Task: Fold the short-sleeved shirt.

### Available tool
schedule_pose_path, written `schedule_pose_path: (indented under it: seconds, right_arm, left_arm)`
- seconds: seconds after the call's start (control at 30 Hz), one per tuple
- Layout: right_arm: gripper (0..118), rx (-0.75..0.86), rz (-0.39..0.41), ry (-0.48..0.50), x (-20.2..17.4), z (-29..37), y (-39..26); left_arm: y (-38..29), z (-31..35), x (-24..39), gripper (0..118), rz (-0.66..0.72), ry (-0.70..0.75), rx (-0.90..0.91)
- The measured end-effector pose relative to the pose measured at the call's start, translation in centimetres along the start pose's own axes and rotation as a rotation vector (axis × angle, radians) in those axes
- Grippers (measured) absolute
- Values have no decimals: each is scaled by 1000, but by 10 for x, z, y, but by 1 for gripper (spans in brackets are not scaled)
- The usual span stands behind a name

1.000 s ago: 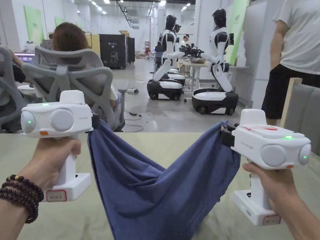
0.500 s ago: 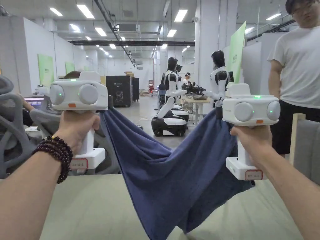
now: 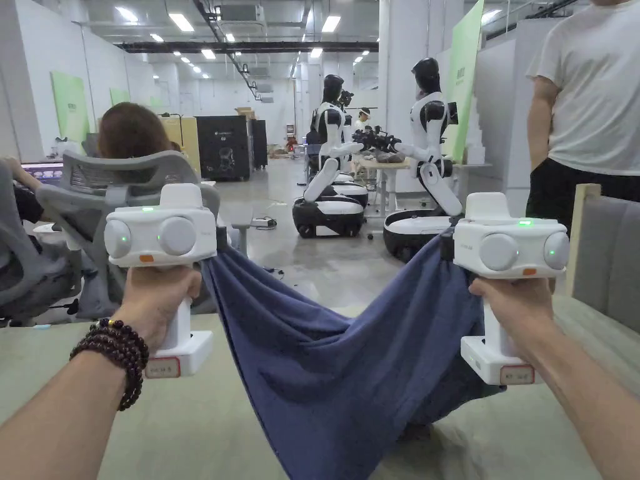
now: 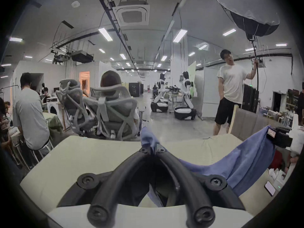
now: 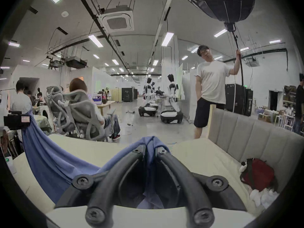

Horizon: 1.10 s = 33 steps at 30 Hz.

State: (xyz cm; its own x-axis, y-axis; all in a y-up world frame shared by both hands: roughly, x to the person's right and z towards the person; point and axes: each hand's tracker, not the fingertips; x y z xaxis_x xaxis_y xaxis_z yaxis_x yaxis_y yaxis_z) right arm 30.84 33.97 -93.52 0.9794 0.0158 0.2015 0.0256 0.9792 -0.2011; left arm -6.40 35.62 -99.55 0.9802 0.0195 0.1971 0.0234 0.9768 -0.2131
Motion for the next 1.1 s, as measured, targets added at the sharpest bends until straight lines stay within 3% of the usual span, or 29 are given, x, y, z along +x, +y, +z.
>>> schedule_pose_path:
  seconds: [0.23, 0.33, 0.53, 0.63, 0.7, 0.93, 1.1]
  right_arm:
    - [10, -90, 7, 25, 4, 1, -62]
    - [10, -81, -28, 53, 12, 44, -82]
    - [10, -147, 23, 23, 12, 144, -160]
    - [10, -221, 120, 42, 8, 197, -197]
    - [10, -271, 141, 59, 4, 223, -221]
    - [10, -426, 141, 24, 6, 309, -285]
    - [10, -481, 141, -18, 8, 332, -304]
  left_arm:
    - [-62, -1, 1, 2, -1, -17, -109]
    - [-82, 27, -3, 2, 4, -42, -108]
    - [-165, 124, -4, 2, 59, -61, -172]
    - [-214, 180, 2, 2, -44, -65, -218]
    - [-243, 214, 1, 2, -9, -64, -256]
    - [-310, 287, -15, 2, 6, -19, -401]
    - [-328, 315, -13, 2, 36, 20, -454]
